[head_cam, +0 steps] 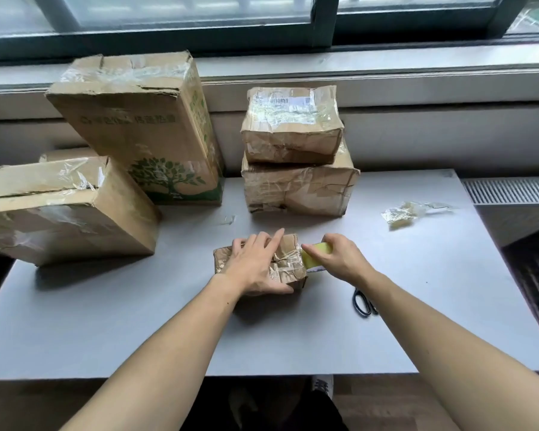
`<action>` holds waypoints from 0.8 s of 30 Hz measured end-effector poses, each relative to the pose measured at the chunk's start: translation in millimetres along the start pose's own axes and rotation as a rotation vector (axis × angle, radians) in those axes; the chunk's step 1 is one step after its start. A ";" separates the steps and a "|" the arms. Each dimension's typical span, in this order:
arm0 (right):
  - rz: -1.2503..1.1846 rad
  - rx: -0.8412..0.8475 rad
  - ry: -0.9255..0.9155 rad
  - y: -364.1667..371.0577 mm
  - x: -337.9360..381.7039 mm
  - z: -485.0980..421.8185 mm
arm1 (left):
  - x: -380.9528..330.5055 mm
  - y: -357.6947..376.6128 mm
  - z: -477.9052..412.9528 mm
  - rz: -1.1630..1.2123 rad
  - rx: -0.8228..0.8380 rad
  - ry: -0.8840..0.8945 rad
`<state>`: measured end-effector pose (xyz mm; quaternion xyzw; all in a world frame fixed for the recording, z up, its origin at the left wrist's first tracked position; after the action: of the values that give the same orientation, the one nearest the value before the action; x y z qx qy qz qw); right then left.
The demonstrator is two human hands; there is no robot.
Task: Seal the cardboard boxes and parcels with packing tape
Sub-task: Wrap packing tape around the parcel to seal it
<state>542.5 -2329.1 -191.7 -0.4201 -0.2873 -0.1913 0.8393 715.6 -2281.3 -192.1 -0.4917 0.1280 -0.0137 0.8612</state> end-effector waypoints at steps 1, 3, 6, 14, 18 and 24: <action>-0.046 0.004 0.000 -1.3 -0.5 1.9 | -0.4 0.0 0.9 0.004 -0.018 -0.007; -0.075 -0.002 -0.026 -7.8 7.4 2.8 | 0.4 -2.2 2.5 0.020 -0.051 -0.012; 0.017 -0.013 -0.088 -20.6 28.2 5.6 | 1.4 -5.3 2.0 0.026 -0.046 -0.031; 0.294 -0.002 -0.159 -38.5 79.0 8.6 | 1.0 -2.1 3.4 0.038 -0.113 0.021; 0.322 0.014 -0.109 -33.4 69.7 1.9 | -0.2 1.0 4.0 0.009 -0.111 0.054; 0.319 0.027 -0.092 -28.3 66.0 -5.9 | -0.2 3.6 3.9 0.002 -0.136 0.086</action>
<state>578.7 -2355.4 -135.4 -0.4576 -0.2575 -0.0323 0.8505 715.9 -2276.2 -193.2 -0.5478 0.1658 -0.0254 0.8196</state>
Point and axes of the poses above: each hand's wrist, its own z-axis away from the middle knuckle, its own y-axis out of the palm, x = y × z, the point moved 9 cm from there along -z, towards the middle knuckle, and after that the axes turned 11 degrees about x, right-handed, at the moved point
